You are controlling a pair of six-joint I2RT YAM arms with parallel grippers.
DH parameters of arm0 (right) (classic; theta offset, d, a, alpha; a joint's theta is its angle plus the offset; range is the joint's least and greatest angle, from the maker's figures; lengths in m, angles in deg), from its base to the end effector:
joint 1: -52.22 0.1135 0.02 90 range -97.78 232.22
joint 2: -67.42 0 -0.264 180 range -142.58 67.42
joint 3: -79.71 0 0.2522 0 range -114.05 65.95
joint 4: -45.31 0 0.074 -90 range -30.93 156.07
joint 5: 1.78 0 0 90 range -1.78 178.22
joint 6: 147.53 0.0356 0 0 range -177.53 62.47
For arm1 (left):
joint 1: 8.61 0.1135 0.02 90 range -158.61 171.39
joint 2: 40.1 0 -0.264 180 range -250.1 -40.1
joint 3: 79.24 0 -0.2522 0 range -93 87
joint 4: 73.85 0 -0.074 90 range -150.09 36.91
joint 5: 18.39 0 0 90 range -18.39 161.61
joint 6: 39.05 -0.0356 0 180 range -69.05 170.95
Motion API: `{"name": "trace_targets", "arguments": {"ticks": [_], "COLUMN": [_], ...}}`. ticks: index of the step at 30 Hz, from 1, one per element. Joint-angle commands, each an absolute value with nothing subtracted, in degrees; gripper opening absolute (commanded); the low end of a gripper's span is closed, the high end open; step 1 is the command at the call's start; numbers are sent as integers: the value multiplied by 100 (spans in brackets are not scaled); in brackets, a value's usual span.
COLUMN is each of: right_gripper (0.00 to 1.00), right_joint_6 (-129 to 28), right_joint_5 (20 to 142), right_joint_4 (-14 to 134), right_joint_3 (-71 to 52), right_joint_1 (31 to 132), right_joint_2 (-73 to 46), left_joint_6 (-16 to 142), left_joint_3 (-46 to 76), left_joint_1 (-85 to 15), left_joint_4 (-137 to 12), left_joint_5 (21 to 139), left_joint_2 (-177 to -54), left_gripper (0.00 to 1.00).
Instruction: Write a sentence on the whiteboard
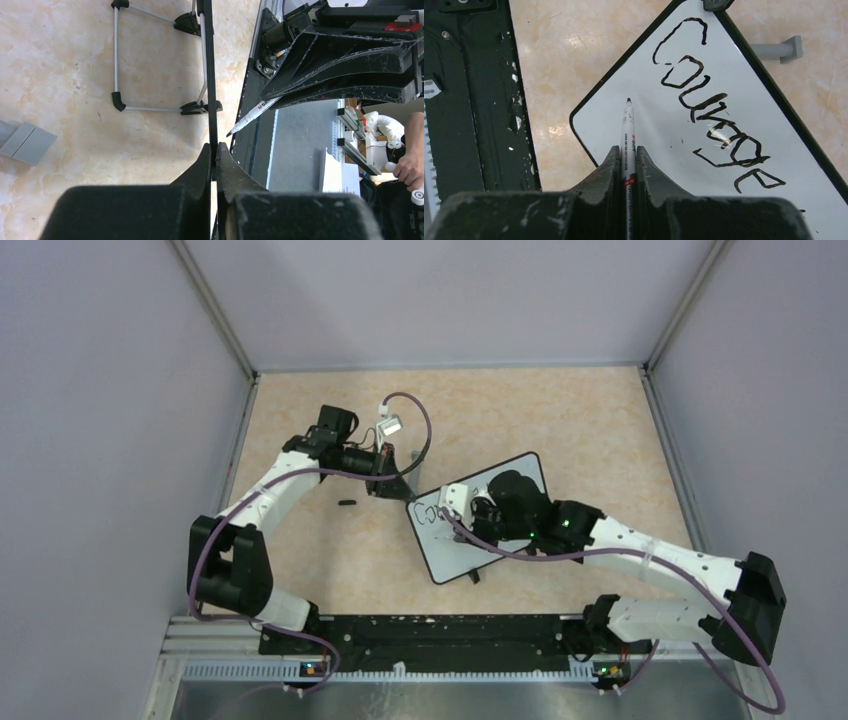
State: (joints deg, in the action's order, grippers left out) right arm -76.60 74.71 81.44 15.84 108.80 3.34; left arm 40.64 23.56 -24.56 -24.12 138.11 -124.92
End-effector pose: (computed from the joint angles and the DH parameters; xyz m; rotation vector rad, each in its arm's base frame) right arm 0.1276 0.2085 0.2857 -1.4873 1.6957 0.6187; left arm 0.2734 -0.1121 0.2687 0.9248 2.0770 -1.4943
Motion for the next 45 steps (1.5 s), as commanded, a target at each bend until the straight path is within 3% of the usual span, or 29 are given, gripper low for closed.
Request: {"name": "trace_targets", "arguments": {"ticks": [1,27,45], "right_gripper": [0,0,0], "right_joint_6": [-7840,-7897,-8084], "right_joint_5": [7604,8195,7959], "right_joint_4": [7720,7376,7668], "right_joint_3": [1665,1753,1835], "right_joint_1": [11041,11331,11428], "right_joint_2": [262,-44,-120], "left_joint_6": [4046,4086,4046], "left_joint_3": [2310,2354,2385], "left_joint_1": [-2520,-2523,-2523], "left_joint_4": [-2543,-2607,-2590], "left_joint_5": [13770,13698,13652], "left_joint_2": [-12564,-12612,-12606], "left_gripper": [0,0,0]}}
